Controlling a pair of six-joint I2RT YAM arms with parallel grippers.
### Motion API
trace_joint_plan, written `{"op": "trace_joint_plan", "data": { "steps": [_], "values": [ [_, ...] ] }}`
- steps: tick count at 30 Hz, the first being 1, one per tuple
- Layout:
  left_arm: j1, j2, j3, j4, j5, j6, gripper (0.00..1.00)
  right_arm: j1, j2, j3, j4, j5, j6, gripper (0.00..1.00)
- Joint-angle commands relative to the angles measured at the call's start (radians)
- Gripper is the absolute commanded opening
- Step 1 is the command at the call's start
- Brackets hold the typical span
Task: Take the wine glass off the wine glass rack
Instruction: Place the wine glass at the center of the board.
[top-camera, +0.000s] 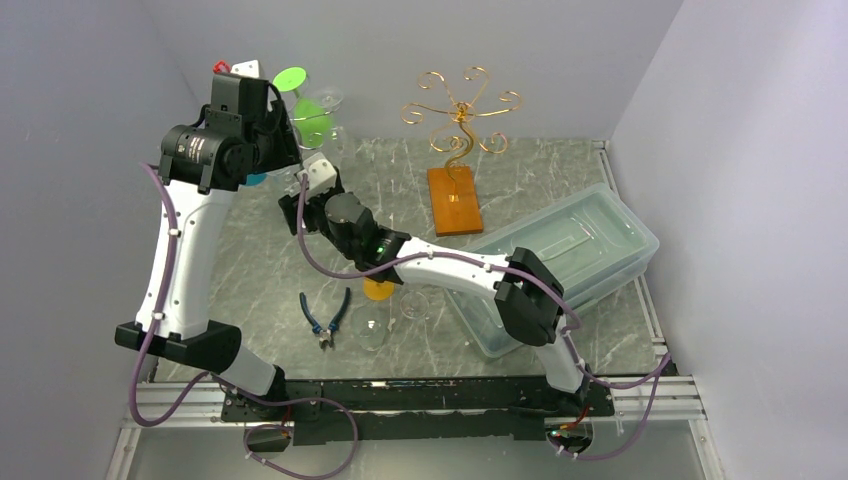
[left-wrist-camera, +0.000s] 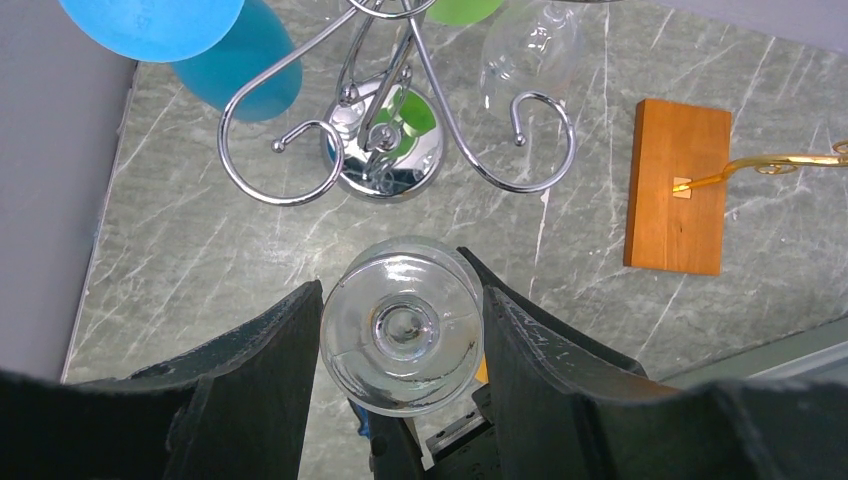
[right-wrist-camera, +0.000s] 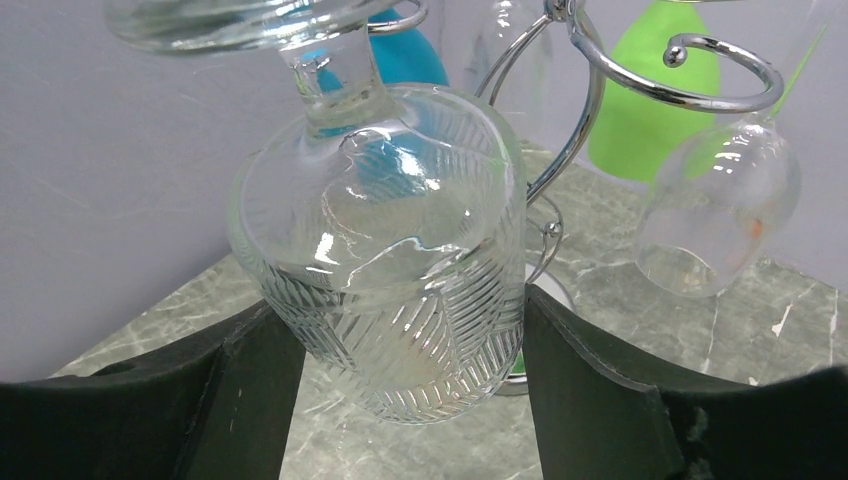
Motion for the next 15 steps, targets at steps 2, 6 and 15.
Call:
{"op": "trace_joint_plan", "data": {
  "steps": [2,6,15],
  "values": [
    [-0.009,-0.027,0.052,0.043,0.028,-0.029,0.14,0.005,-0.052,-0.022,0.073,0.028,-0.001,0.61],
    [-0.008,-0.029,0.048,0.035,0.033,-0.036,0.14,0.006,-0.054,-0.03,0.1,0.042,-0.004,0.86],
    [-0.008,-0.031,0.043,0.027,0.044,-0.051,0.14,0.005,-0.091,-0.131,0.267,0.088,-0.021,0.96]
  ]
}}
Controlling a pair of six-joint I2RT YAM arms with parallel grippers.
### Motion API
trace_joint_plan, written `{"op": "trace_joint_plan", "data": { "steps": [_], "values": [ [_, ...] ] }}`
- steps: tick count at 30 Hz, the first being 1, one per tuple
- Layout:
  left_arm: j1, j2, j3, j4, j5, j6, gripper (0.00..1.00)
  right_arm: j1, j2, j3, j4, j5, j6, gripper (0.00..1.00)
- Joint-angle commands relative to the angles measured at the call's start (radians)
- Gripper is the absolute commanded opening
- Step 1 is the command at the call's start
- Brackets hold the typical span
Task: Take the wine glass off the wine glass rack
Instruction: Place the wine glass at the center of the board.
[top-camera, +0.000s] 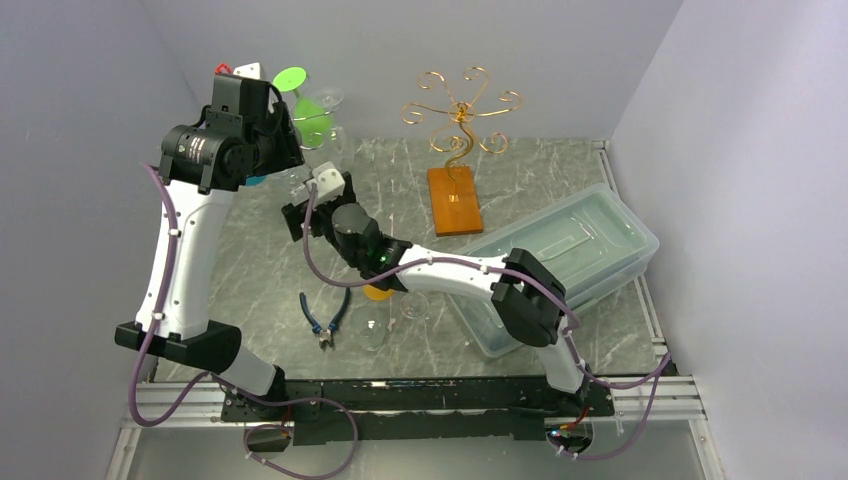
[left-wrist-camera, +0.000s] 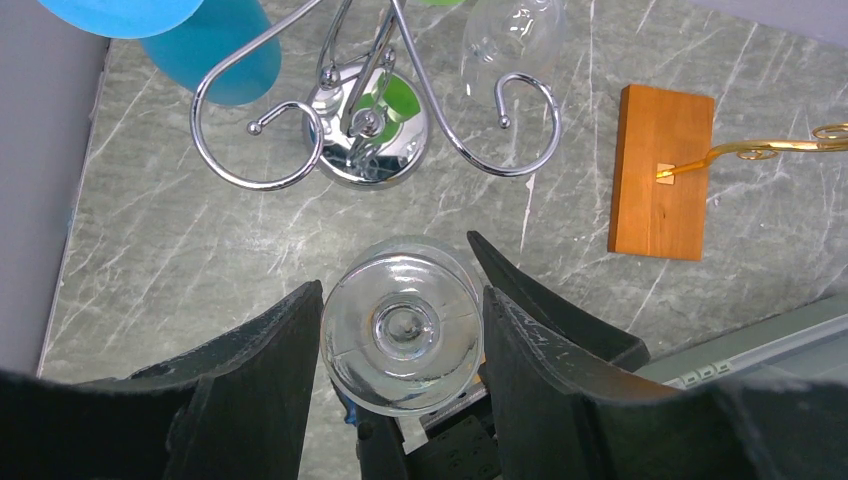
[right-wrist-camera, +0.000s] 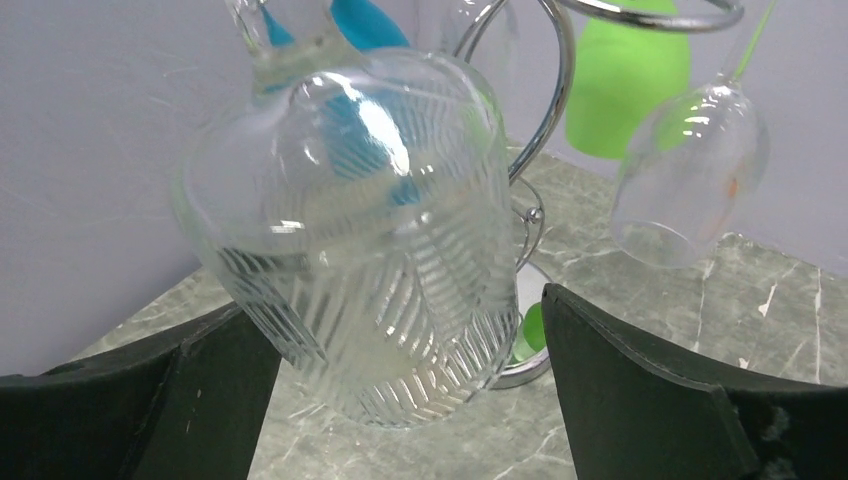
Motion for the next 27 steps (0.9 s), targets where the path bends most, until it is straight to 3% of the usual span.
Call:
{"op": "trace_joint_plan", "data": {
  "steps": [1,7,27],
  "values": [
    [-0.005,-0.031,0.041,0.047,0.016,-0.027,0.14,0.001,-0.082,-0.05,0.174,0.04,-0.025,0.97],
    [-0.005,-0.03,0.036,0.05,0.024,-0.032,0.14,0.003,-0.092,-0.099,0.288,0.02,-0.084,0.97],
    [-0.004,-0.028,0.049,0.046,0.035,-0.029,0.14,0.006,-0.012,0.054,0.18,-0.018,-0.12,0.96]
  ]
}}
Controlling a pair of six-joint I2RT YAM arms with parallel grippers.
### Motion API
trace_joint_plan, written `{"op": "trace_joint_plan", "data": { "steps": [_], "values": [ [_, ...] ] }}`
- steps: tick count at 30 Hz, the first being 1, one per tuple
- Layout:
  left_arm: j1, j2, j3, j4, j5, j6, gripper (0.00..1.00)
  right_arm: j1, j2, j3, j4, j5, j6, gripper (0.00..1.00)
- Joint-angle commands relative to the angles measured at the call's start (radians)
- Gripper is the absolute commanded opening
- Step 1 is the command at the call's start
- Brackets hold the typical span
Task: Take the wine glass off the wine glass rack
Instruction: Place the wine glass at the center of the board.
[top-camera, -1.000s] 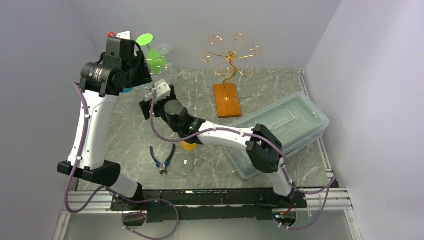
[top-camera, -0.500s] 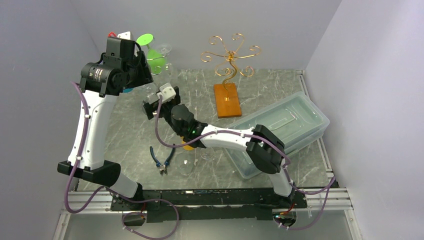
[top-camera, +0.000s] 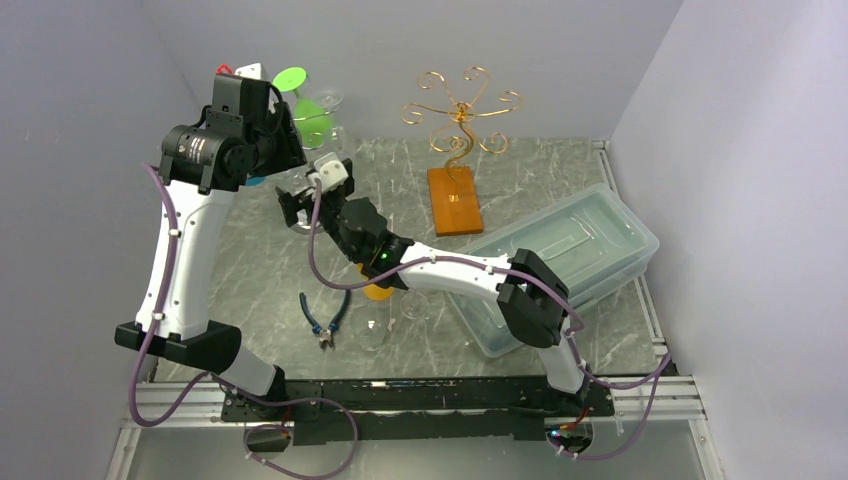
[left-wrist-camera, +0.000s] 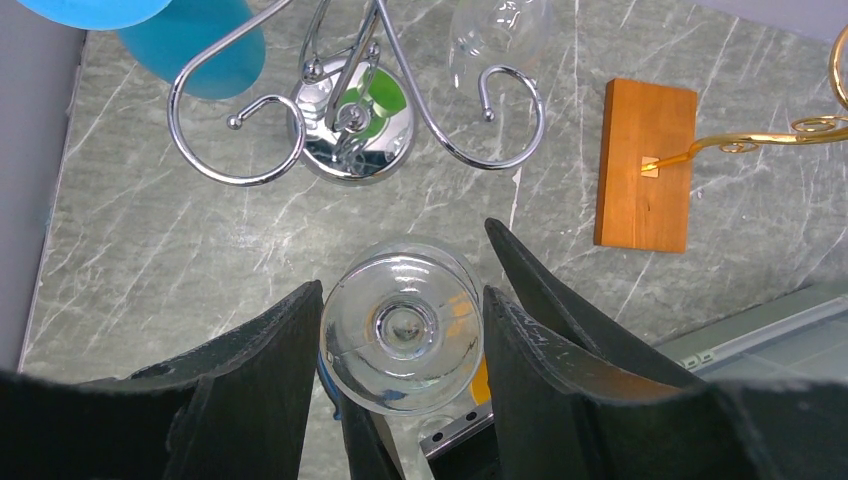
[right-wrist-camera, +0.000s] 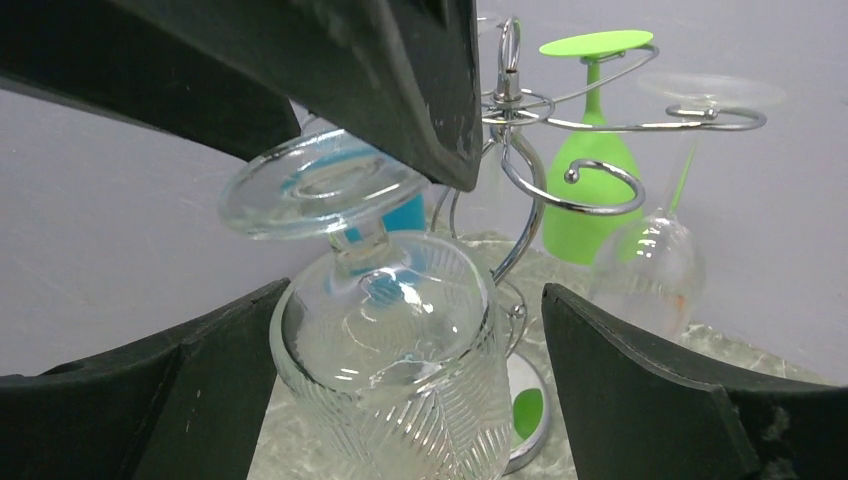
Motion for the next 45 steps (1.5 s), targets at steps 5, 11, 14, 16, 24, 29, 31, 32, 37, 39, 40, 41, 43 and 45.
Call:
{"op": "trace_joint_plan", "data": {
  "steps": [5,11,14,16,24,29,31,32,37,39,40,41,43,45],
  "values": [
    [-0.003,-0.028,0.051,0.047,0.013,-0.015,0.14,0.003,0.01,0.051,-0.014,-0.02,-0.012,0.91],
    [-0.003,-0.024,0.061,0.044,0.017,-0.017,0.14,0.005,0.017,0.053,-0.041,-0.01,-0.015,0.96],
    [-0.003,-0.024,0.061,0.044,0.017,-0.018,0.14,0.005,0.022,0.065,-0.053,-0.005,-0.018,0.97],
    [-0.002,-0.024,0.061,0.044,0.019,-0.018,0.14,0.004,0.029,0.077,-0.066,-0.004,-0.021,0.97],
    [-0.003,-0.028,0.056,0.045,0.02,-0.017,0.14,0.004,0.024,0.085,-0.06,-0.002,-0.036,0.87],
    [-0.002,-0.027,0.055,0.046,0.02,-0.015,0.14,0.005,0.009,0.083,-0.073,-0.009,-0.035,0.62],
    [-0.002,-0.029,0.05,0.052,0.023,-0.014,0.14,0.005,0.002,0.082,-0.083,-0.013,-0.034,0.54],
    [-0.002,-0.03,0.05,0.052,0.024,-0.013,0.15,0.005,-0.004,0.081,-0.09,-0.017,-0.034,0.5],
    [-0.003,-0.036,0.043,0.066,0.035,-0.008,0.27,0.011,-0.034,0.061,-0.111,-0.026,-0.034,0.38],
    [-0.002,-0.039,0.037,0.077,0.044,-0.005,0.35,0.011,-0.049,0.045,-0.118,-0.03,-0.03,0.35],
    [-0.002,-0.041,0.038,0.082,0.048,-0.004,0.4,0.011,-0.058,0.038,-0.122,-0.035,-0.027,0.33],
    [-0.002,-0.042,0.039,0.086,0.052,-0.003,0.45,0.011,-0.067,0.031,-0.127,-0.037,-0.025,0.32],
    [-0.002,-0.041,0.045,0.092,0.059,0.0,0.53,0.012,-0.083,0.015,-0.134,-0.042,-0.024,0.3],
    [-0.002,-0.044,0.05,0.097,0.07,0.002,0.62,0.012,-0.098,-0.001,-0.139,-0.044,-0.024,0.29]
  ]
}}
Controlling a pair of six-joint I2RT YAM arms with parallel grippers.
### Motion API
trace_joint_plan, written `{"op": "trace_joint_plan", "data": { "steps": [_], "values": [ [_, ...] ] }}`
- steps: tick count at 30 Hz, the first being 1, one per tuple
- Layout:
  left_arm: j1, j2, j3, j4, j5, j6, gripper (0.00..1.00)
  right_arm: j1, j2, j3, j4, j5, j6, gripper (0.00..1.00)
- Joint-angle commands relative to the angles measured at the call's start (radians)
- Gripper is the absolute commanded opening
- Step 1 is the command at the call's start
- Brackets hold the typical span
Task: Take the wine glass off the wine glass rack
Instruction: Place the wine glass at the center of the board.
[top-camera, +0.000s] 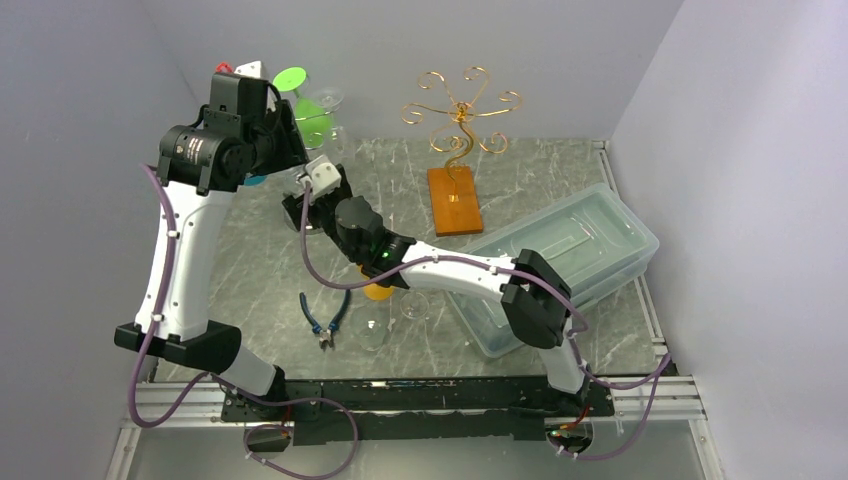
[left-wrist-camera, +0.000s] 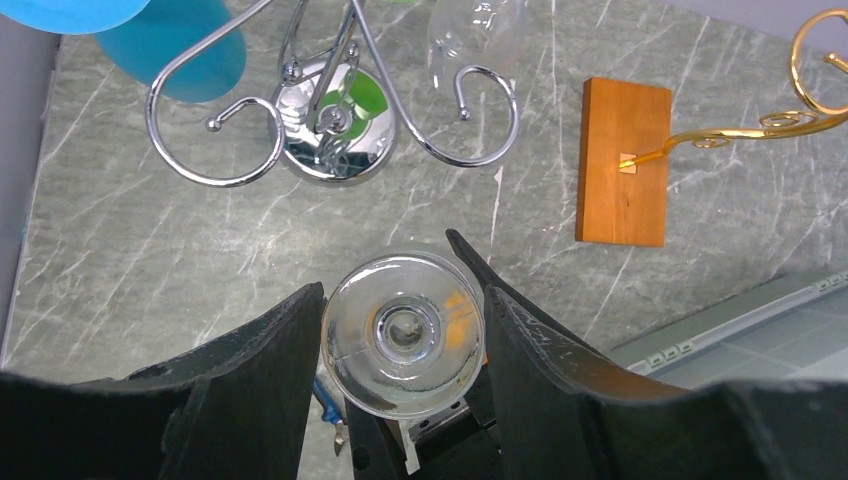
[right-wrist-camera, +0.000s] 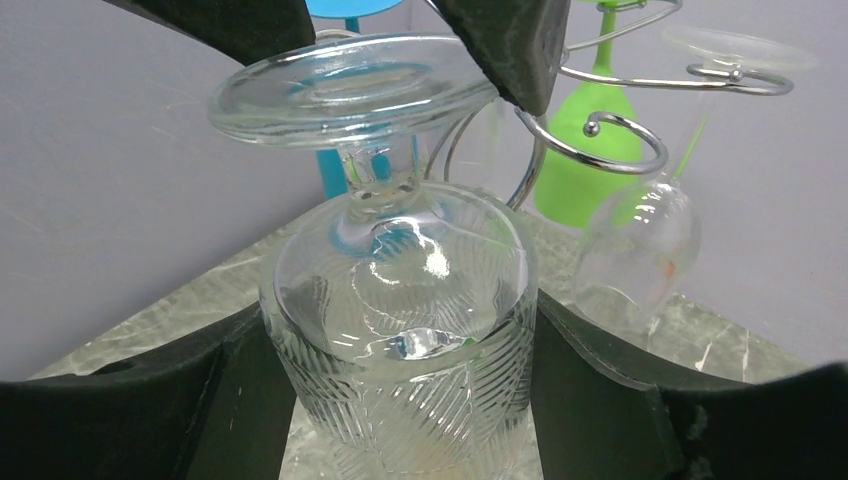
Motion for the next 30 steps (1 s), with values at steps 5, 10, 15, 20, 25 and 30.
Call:
{"op": "trace_joint_plan", "data": {
  "steps": [5,10,15,20,25,30],
  "values": [
    [-0.002,-0.066,0.009,0.134,0.074,0.002,0.8,0.005,-0.116,-0.034,-0.039,-0.052,0.012,0.27],
    [-0.002,-0.083,-0.011,0.164,0.096,-0.003,0.92,0.004,-0.128,-0.042,-0.068,-0.067,0.026,0.26],
    [-0.002,-0.107,-0.008,0.201,0.092,-0.001,0.99,-0.009,-0.161,-0.037,-0.127,-0.112,0.082,0.25],
    [-0.004,-0.141,0.019,0.264,0.102,0.01,0.99,-0.058,-0.227,-0.052,-0.203,-0.191,0.231,0.25],
    [-0.003,-0.231,-0.057,0.419,0.121,0.028,0.99,-0.11,-0.304,-0.041,-0.306,-0.262,0.405,0.24],
    [-0.004,-0.362,-0.23,0.631,0.127,0.058,0.99,-0.158,-0.382,-0.025,-0.405,-0.291,0.568,0.23]
  ]
}}
